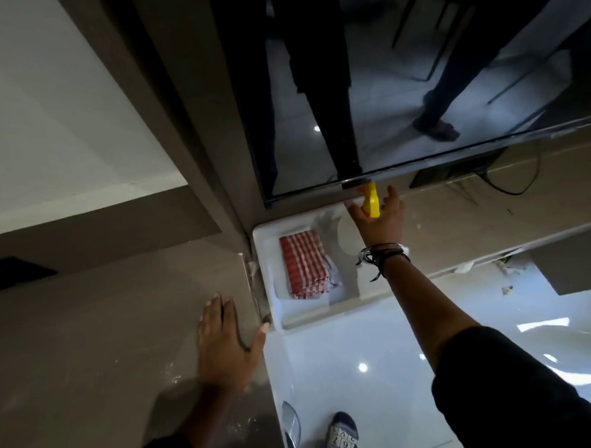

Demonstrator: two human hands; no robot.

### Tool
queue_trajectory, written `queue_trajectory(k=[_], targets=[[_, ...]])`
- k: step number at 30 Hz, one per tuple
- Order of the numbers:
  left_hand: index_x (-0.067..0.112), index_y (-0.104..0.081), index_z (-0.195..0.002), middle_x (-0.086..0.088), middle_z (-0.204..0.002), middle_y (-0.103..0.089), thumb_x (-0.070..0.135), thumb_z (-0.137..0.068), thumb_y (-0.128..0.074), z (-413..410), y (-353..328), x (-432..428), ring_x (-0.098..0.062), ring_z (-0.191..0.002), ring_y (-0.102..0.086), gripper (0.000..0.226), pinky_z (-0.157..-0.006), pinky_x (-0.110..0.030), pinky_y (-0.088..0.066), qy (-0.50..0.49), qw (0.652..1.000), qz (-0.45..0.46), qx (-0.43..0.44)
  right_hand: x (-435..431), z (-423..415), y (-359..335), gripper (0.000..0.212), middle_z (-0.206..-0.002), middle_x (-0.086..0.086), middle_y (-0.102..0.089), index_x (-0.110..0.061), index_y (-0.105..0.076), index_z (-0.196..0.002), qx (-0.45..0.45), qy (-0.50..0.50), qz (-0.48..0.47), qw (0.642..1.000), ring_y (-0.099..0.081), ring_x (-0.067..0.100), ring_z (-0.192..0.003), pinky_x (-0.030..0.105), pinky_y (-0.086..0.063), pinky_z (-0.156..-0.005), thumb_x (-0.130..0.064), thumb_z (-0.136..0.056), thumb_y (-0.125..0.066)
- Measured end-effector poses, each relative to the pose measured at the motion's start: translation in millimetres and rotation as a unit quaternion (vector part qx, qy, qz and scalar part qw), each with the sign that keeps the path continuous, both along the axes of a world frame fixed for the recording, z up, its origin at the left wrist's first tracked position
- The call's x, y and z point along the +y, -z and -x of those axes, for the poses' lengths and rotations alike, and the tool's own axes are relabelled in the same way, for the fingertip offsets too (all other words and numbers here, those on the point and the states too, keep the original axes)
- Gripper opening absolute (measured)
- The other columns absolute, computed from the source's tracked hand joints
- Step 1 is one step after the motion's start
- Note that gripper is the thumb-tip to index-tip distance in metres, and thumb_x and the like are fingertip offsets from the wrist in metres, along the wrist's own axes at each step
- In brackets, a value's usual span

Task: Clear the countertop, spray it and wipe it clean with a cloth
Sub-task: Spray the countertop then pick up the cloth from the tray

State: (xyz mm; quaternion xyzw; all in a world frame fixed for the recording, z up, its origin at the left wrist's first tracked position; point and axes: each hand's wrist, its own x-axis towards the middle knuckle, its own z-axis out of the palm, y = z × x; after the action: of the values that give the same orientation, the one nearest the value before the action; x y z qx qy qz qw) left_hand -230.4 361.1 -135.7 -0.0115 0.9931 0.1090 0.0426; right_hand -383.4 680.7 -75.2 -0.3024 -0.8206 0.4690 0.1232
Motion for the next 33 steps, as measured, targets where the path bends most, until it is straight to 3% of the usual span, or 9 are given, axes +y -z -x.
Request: queue_trajectory(k=[5, 7, 9, 19, 22, 25, 27, 29, 33], targets=[[0.013, -0.027, -0.154, -0.012, -0.165, -0.020, 0.080, -0.088, -0.029, -1.7, 6.0, -3.4, -0.030, -0.153, -0.018, 0.094, -0.122, -0.050, -0.024, 0.002, 1.000, 0.011, -0.005, 6.4, 20.8, -1.9, 0.035, -0.109, 0.014, -0.064, -0.010, -0.062, -0.115, 0.005, -0.080, -0.063, 0.995, -0.064, 0.022, -0.084, 0.023, -0.051, -0.073, -0.026, -0.084, -0.061], [0.013, -0.028, -0.153, -0.011, -0.165, -0.020, 0.080, -0.088, -0.031, -1.1, 5.8, -3.5, -0.030, -0.152, -0.018, 0.094, -0.122, -0.050, -0.025, -0.003, 1.000, 0.008, -0.005, 0.8, 17.3, -0.7, 0.033, -0.092, 0.010, -0.065, -0.009, -0.060, -0.116, 0.035, -0.070, -0.043, 0.996, -0.058, -0.002, -0.065, 0.003, -0.038, -0.056, -0.013, -0.084, -0.059], [0.013, -0.029, -0.153, -0.011, -0.165, -0.022, 0.081, -0.087, -0.031, -0.3, 4.4, -1.6, -0.030, -0.152, -0.019, 0.094, -0.121, -0.050, -0.027, -0.005, 1.000, 0.010, -0.001, -3.2, 9.4, -1.0, 0.037, -0.080, 0.004, -0.062, -0.006, -0.059, -0.121, 0.058, -0.064, -0.037, 0.996, -0.056, -0.009, -0.058, 0.003, -0.038, -0.049, -0.005, -0.084, -0.057], [0.006, -0.036, -0.150, -0.021, -0.160, -0.031, 0.076, -0.085, -0.037, -6.5, -24.5, 2.0, -0.036, -0.148, -0.027, 0.095, -0.122, -0.051, -0.025, -0.015, 0.996, -0.080, -0.019, -54.8, -93.6, -67.1, 0.035, -0.104, 0.019, -0.067, 0.000, -0.060, -0.117, 0.169, -0.159, -0.134, 0.963, -0.064, 0.031, -0.089, 0.037, -0.054, -0.082, 0.005, -0.082, -0.055], [0.005, -0.034, -0.151, -0.021, -0.163, -0.024, 0.074, -0.085, -0.035, -5.7, -35.5, -6.0, -0.034, -0.152, -0.020, 0.096, -0.124, -0.047, -0.016, 0.008, 0.993, -0.107, -0.050, -81.5, -149.5, -97.3, 0.034, -0.109, 0.017, -0.070, 0.000, -0.064, -0.114, 0.186, -0.133, -0.185, 0.956, -0.067, 0.029, -0.096, 0.027, -0.050, -0.088, 0.000, -0.081, -0.057], [0.014, -0.018, -0.158, -0.011, -0.168, -0.004, 0.073, -0.091, -0.033, -9.9, -47.8, -32.9, -0.026, -0.156, 0.000, 0.090, -0.127, -0.044, -0.002, 0.060, 0.979, -0.163, -0.102, -127.9, -208.9, -130.8, 0.025, -0.102, 0.002, -0.069, -0.004, -0.067, -0.107, 0.209, -0.104, -0.165, 0.958, -0.064, 0.008, -0.090, 0.011, -0.047, -0.084, -0.011, -0.085, -0.059], [0.014, -0.022, -0.157, -0.010, -0.168, -0.007, 0.069, -0.093, -0.039, -21.5, -58.2, -64.6, -0.024, -0.155, -0.002, 0.086, -0.127, -0.044, -0.003, 0.095, 0.975, -0.191, -0.061, -164.7, -248.4, -143.3, 0.015, -0.087, -0.001, -0.066, -0.008, -0.068, -0.096, 0.224, -0.097, -0.151, 0.958, -0.058, 0.001, -0.075, 0.002, -0.042, -0.070, -0.019, -0.092, -0.058], [0.012, -0.031, -0.154, -0.011, -0.167, -0.014, 0.069, -0.091, -0.038, -40.4, -70.9, -106.2, -0.025, -0.155, -0.008, 0.085, -0.126, -0.044, -0.008, 0.113, 0.975, -0.190, -0.009, -204.2, -286.1, -144.7, 0.020, -0.073, 0.005, -0.065, -0.008, -0.066, -0.086, 0.213, -0.096, -0.130, 0.964, -0.056, 0.008, -0.065, 0.010, -0.043, -0.059, -0.023, -0.095, -0.057], [0.007, -0.039, -0.150, -0.015, -0.165, -0.021, 0.067, -0.092, -0.037, -95.6, -76.8, -200.3, -0.031, -0.153, -0.018, 0.083, -0.125, -0.047, -0.016, 0.148, 0.975, -0.155, 0.061, -276.7, -350.5, -119.5, 0.028, -0.072, 0.016, -0.067, -0.006, -0.067, -0.078, 0.172, -0.108, -0.061, 0.977, -0.061, 0.010, -0.069, 0.003, -0.039, -0.059, -0.027, -0.093, -0.058]])
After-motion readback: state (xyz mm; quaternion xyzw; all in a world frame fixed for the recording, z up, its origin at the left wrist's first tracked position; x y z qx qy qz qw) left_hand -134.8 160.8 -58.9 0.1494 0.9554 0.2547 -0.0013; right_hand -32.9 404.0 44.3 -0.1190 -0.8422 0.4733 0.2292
